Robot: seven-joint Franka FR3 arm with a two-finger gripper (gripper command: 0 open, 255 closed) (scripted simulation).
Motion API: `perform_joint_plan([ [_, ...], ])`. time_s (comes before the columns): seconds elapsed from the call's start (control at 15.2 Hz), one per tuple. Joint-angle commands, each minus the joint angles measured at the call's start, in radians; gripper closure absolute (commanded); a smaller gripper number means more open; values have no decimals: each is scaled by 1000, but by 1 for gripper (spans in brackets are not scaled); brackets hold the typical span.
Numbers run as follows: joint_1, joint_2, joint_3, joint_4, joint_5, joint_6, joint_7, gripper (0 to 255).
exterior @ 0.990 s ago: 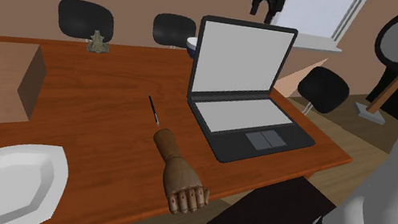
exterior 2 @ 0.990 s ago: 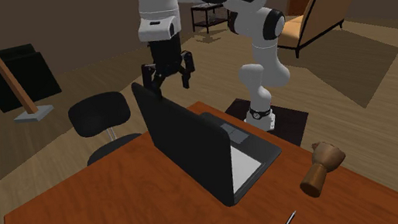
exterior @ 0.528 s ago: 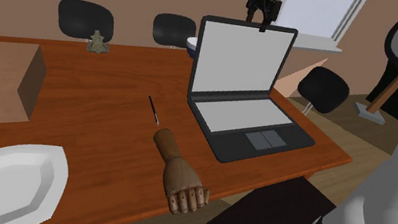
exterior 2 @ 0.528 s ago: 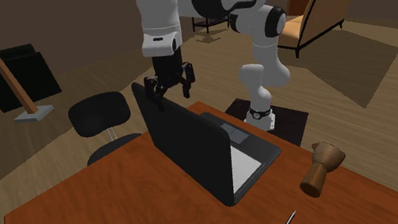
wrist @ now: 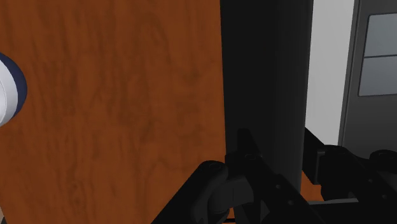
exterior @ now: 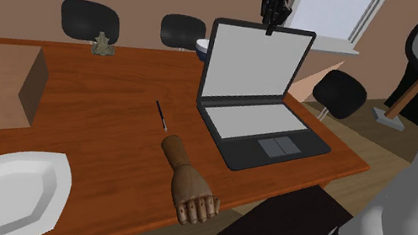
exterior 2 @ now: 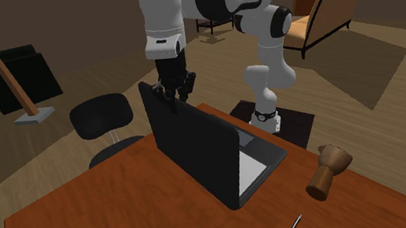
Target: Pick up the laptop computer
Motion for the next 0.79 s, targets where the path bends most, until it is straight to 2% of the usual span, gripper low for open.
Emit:
perform_joint_plan([
  [0.0,0,1,0,0,0,1,0,255],
  [0.13,1,-4,0,-8,-2,4,1,255],
  [0.73,-34,92,-6,257,34,-170,-14,255],
])
